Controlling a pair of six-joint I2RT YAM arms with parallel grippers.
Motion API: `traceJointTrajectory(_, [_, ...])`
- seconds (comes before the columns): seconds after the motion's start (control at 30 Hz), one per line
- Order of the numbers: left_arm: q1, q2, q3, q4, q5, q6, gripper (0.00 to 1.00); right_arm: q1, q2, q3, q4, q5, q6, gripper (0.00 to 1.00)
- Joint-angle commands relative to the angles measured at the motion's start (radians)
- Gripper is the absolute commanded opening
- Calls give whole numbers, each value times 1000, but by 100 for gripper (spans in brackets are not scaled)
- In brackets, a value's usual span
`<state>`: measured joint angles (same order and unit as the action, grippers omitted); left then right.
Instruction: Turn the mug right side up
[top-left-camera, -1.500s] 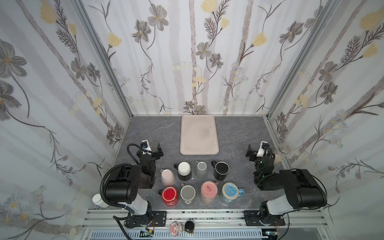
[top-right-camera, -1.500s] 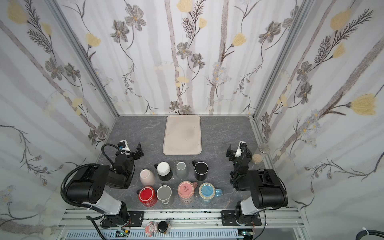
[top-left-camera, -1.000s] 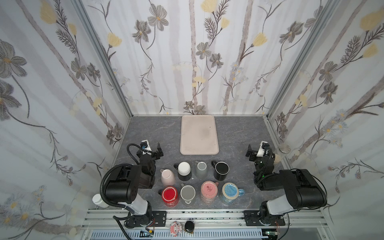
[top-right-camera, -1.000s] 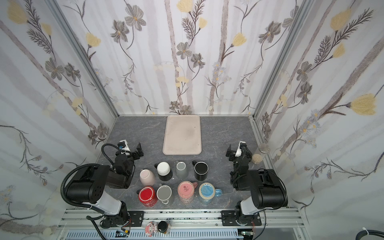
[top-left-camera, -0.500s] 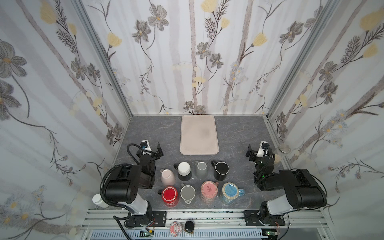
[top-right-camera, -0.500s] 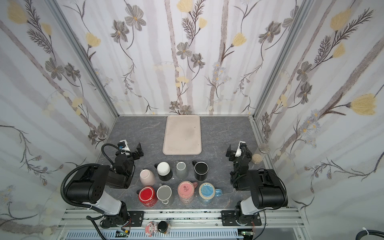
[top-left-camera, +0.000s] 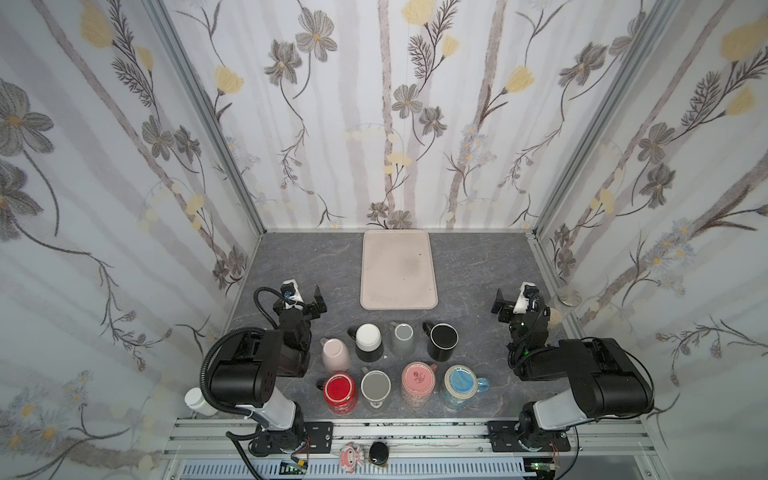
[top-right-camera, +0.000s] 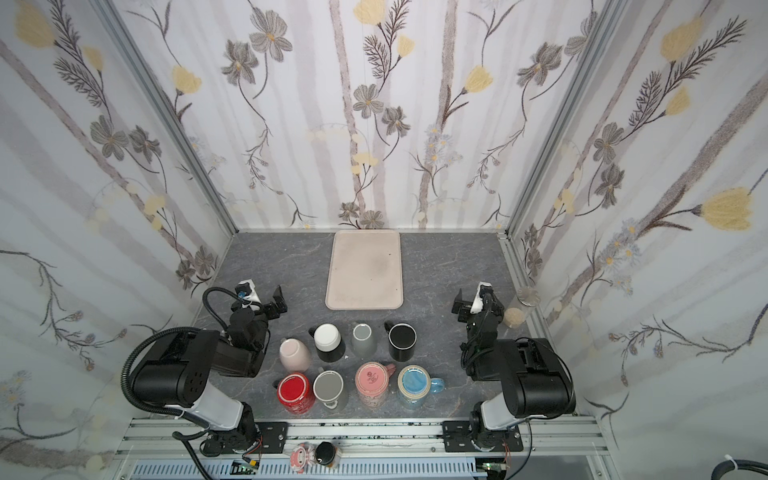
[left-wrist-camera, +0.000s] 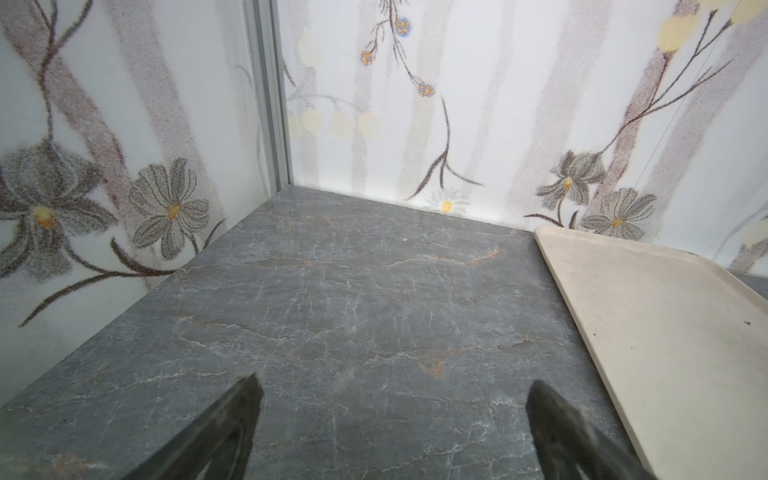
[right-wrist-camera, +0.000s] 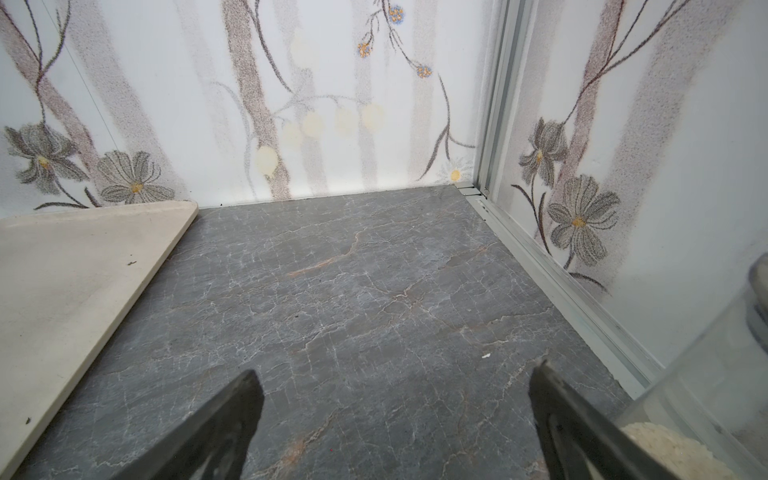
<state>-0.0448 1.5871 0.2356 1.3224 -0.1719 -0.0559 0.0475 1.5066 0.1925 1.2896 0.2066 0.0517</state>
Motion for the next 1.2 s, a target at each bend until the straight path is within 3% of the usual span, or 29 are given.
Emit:
traceJointTrajectory(0.0, [2, 1, 7, 15, 1, 4, 100, -1, 3, 9, 21, -11, -9, 100])
traceJointTrajectory(0.27, [9, -1, 7, 18, 13, -2, 100, -33, -11, 16, -2, -63, 13, 99])
traceJointTrajectory(0.5, [8, -213, 88, -286, -108, -44, 100, -19, -158, 192, -475, 103, 93, 100])
traceJointTrajectory(0.63, [8, -355, 80, -277, -169, -104, 100, 4, -214, 237, -583, 258, 224, 100])
traceJointTrajectory(0.7, [10, -416, 53, -199, -260, -202, 100, -2, -242, 257, -652, 307, 384, 100])
traceJointTrajectory(0.77, [17, -478, 45, -228, -379, -386, 100, -18, -275, 298, -852, 340, 667, 100])
traceJointTrajectory(0.8, [30, -521, 47, -289, -402, -509, 100, -43, -288, 308, -909, 290, 750, 100])
traceJointTrajectory(0.87, [56, -607, 75, -533, -439, -797, 100, -70, -300, 276, -810, 75, 698, 100])
traceJointTrajectory(0.93, [92, -654, 77, -633, -398, -976, 100, -71, -307, 280, -819, -25, 674, 100])
traceJointTrajectory(1.03, [144, -681, 2, -467, -237, -1007, 100, -57, -332, 318, -937, -130, 636, 100])
traceJointTrajectory(1.17, [150, -723, -62, -329, -136, -1037, 100, 39, -401, 359, -1132, -116, 550, 100])
